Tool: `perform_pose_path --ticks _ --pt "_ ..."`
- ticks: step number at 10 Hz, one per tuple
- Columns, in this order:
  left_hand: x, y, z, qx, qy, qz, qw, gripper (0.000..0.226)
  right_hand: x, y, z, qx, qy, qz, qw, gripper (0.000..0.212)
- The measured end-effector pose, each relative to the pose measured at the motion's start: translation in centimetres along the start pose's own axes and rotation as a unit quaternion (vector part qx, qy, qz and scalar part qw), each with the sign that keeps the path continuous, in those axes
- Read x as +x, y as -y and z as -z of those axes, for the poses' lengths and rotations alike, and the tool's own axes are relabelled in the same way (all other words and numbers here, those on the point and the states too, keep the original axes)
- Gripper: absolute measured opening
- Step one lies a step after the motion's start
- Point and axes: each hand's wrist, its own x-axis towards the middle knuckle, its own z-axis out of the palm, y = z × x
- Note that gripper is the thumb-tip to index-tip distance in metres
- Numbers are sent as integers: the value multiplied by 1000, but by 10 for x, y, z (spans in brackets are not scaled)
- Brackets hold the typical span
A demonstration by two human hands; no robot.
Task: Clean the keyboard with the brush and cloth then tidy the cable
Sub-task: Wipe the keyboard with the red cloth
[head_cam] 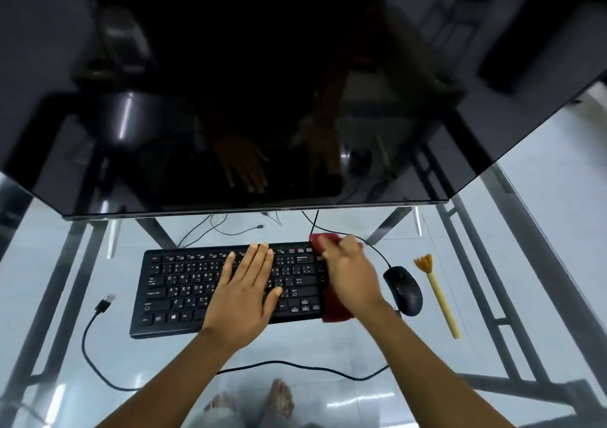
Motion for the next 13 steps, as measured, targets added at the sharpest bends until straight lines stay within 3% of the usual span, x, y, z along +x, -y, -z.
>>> perform_pose_path --ticks 1,2,3,4,5,6,8,9,10,11,12,13 --pt "-1 -2 0 5 0 5 1000 65 1 -6 5 15 -22 -126 992 38" --pt "-1 -3 -1 6 -1 9 1000 65 -25 29 -13 57 17 21 998 35" --pt "0 -3 -1 9 -3 4 1000 66 -25 15 -3 16 11 5 1000 23" --pt "-1 -2 -2 11 -3 6 1000 66 -11 -18 6 59 -9 -192 979 35" --pt "-1 -2 -2 11 -2 10 1000 66 -23 0 7 48 -4 -130 990 23" --pt "0 -2 -1 10 -2 6 1000 66 -43 28 15 29 50 23 998 47" --pt "-1 -2 -1 10 -5 4 1000 65 -43 -3 25 116 -28 -171 978 42" --pt "-2 -2 -1 10 -7 6 1000 66 -60 27 2 180 40 -69 980 46" --pt "-1 -2 -1 5 -8 1 1000 66 -67 19 11 190 82 -71 976 42" --pt "-1 -2 -2 2 -12 -1 1000 65 -70 -11 17 186 24 -61 980 25" --pt "-2 -1 -3 1 -11 2 1000 65 -80 -1 6 170 84 -35 981 27" --pt "-1 -1 -2 3 -9 -1 1000 65 -85 1 5 122 123 55 983 25"
